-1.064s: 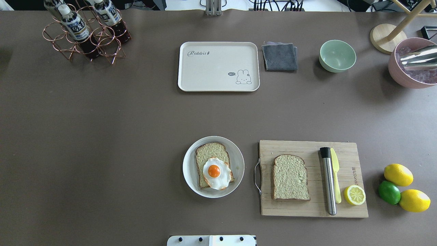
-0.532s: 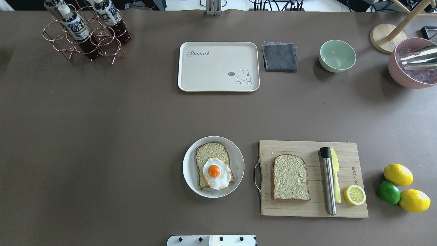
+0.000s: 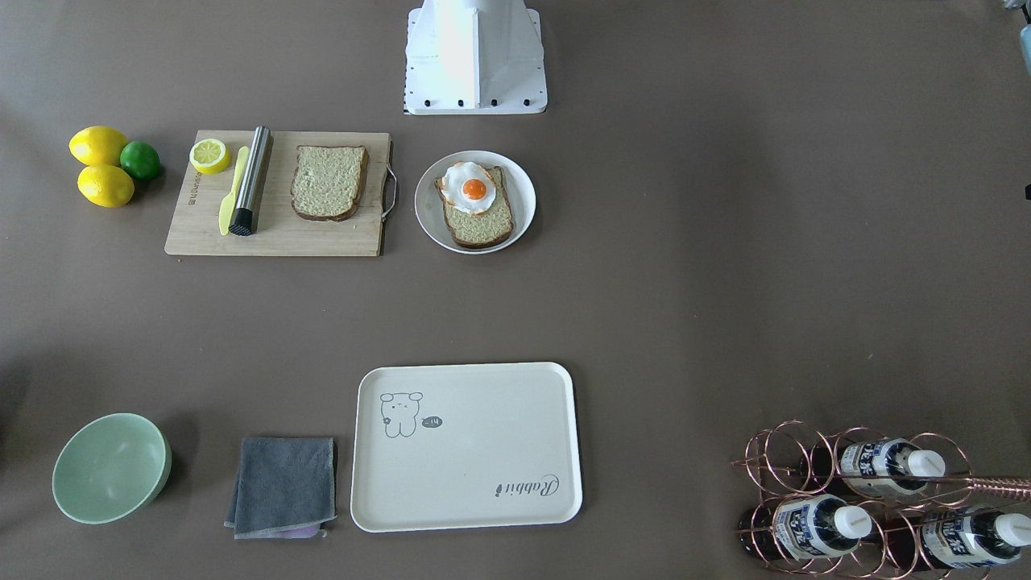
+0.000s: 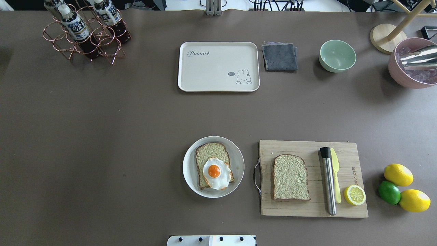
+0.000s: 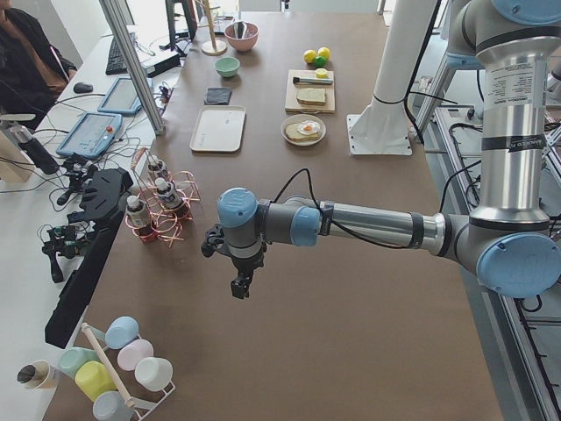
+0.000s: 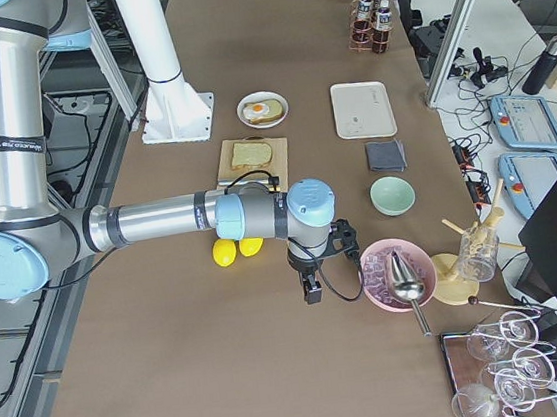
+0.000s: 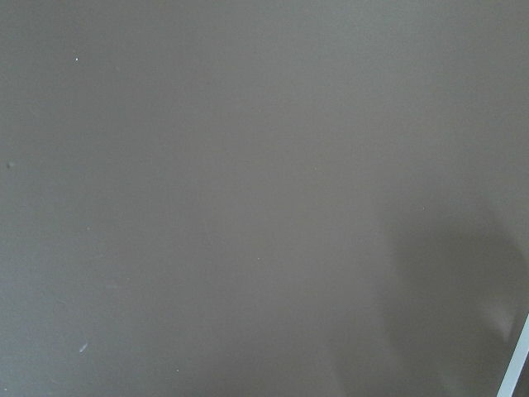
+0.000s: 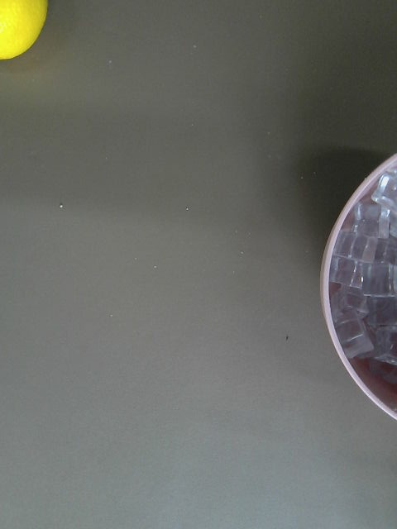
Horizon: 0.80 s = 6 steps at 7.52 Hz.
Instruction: Make sandwich and place on tray
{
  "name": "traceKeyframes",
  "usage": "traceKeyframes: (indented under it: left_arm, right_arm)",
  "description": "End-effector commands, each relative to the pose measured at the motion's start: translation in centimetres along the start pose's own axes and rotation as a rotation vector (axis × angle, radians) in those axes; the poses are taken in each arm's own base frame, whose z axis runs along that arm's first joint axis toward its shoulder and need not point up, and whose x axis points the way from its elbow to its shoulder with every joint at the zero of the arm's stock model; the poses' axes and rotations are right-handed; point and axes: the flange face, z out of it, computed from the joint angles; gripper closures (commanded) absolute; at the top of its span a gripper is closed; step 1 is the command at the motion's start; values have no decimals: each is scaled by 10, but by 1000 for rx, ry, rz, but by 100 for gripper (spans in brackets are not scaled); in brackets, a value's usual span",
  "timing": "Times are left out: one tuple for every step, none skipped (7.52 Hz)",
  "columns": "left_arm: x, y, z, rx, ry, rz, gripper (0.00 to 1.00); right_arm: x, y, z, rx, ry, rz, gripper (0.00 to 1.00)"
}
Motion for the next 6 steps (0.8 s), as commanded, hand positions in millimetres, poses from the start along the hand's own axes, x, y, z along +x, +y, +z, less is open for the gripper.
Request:
traceKeyframes:
  left_arm:
    - [1,-3,-2,5,-1,5,2]
    - [2,-4,-2,4,-1,4,2]
    - [2,-4,-2,4,-1,4,2]
    - [2,-4,-2,5,-1,7,2]
    - [4,-4,-5,11,-2,8,2]
    - [7,-6,-8,17,-4,12,2]
  right_arm:
    - [-2,-4,-3,5,1,0,0]
    - [-2,-4,-3,5,1,0,0]
    - [-1,-4,-2,5,-1,1,0]
    - [-1,-4,-2,4,-1,2,0]
    - [-2,-5,-3,5,-1,3,0]
    - [-3,-7,-4,8,3,1,0]
